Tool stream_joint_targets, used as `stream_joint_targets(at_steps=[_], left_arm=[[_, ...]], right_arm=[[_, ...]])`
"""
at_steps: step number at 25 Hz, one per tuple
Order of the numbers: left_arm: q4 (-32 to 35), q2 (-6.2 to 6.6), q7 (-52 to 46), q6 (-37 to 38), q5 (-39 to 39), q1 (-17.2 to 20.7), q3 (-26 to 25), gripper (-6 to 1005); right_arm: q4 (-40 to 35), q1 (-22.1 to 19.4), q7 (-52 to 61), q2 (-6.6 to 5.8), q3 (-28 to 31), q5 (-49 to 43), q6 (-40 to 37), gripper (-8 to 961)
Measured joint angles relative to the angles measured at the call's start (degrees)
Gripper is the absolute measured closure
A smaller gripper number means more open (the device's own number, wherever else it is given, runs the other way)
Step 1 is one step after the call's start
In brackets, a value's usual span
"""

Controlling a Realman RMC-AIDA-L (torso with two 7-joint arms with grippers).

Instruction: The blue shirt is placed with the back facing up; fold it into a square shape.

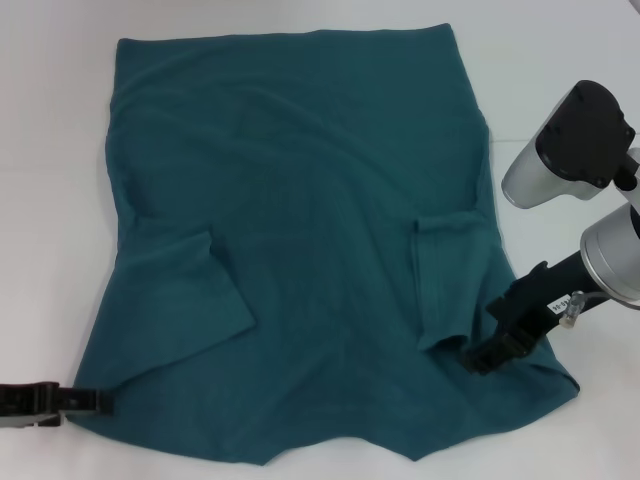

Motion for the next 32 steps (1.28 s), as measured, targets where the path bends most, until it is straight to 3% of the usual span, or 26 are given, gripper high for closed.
stream_joint_targets(at_steps=[16,21,27,32], left_arm=[[-1.6,-0.03,-1.3,-0.9,0.0,-1.5,2.4,112],[-1.6,-0.1,-0.8,-1.2,-0.4,-1.8,2.6,212],[-1.7,-0.35,-0.6,-2.0,-0.5,-2.4,2.7,434],[-2.2,-0.36,-0.5,-2.3,-0.5,-2.9,2.8,545]], right_arm=[[0.0,-0.1,0.0,0.02,0.1,0.0,0.0,96],[0.0,-0.2,0.0,0.02,0.2,0.0,0.1,96],[0.0,-0.5,0.0,-0.06,0.5,0.0,0.5,97],[0.0,-0.5,0.0,-0.08,0.6,0.0,0.5,97]])
